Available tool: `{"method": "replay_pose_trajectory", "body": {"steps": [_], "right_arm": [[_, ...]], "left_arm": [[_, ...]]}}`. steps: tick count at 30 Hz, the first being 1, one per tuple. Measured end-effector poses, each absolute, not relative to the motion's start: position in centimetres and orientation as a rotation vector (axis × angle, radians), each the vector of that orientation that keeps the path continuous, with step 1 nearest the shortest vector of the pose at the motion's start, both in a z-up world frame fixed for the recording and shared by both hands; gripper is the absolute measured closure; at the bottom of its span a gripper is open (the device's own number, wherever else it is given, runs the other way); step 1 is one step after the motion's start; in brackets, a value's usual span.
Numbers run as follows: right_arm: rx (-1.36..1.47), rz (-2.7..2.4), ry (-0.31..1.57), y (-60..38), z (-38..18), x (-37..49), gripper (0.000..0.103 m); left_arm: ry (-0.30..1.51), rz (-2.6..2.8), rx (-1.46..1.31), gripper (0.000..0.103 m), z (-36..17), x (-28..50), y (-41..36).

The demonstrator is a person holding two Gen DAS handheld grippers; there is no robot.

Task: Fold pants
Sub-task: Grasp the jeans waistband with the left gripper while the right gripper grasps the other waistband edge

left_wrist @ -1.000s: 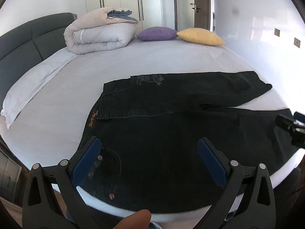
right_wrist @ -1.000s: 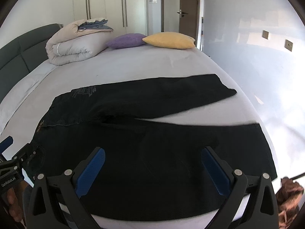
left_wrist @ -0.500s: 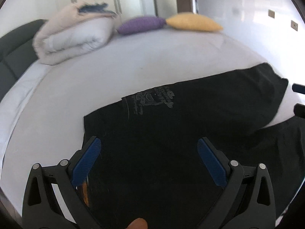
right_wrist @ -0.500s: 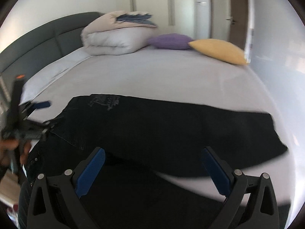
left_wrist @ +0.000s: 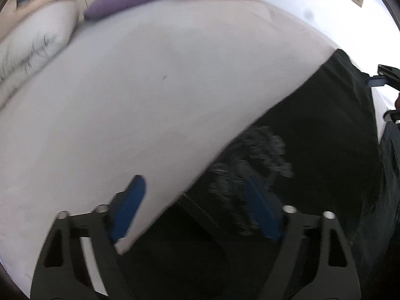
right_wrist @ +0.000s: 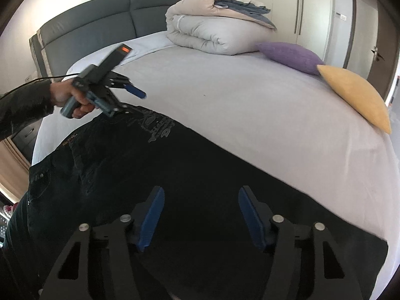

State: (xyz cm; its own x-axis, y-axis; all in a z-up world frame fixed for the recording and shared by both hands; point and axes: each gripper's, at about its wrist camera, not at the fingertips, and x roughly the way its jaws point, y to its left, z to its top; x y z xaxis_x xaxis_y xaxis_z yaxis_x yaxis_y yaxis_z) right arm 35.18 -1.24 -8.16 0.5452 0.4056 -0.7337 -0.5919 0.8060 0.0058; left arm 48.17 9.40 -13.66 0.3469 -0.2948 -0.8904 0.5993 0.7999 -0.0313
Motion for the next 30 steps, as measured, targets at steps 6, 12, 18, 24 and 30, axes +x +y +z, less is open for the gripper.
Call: {"method": "replay_pose_trajectory", "body": {"steps": [6,12,18,24,30], "right_arm": [[-0.277,0.639,0.829,-0.7,-9.0,37.7,0.041],[-0.250,0.640,0.848,-0.1,-9.4,39.5,0.045],[-0.285,0.661,0.847,2.2,-9.0,40.4,0.051],[-0.351,0.668,0.845,4.3,-8.6,41.6,0.053],[-0.442,0.686,0.869,7.7,-9.4,43.5,0.053]], "left_arm": [[1.172,-0.654,0.328,0.031,-16.6,51.2,9.7],[1.167,-0.656,0.344,0.059,-16.5,50.8,9.2],[1.119,-0.632,0.390,0.094,-16.2,50.8,7.9],[0.936,-0.552,0.410,0.095,-14.6,46.5,8.3],[0.775,-0.498,0.501,0.096,-14.4,42.0,6.0]]}}
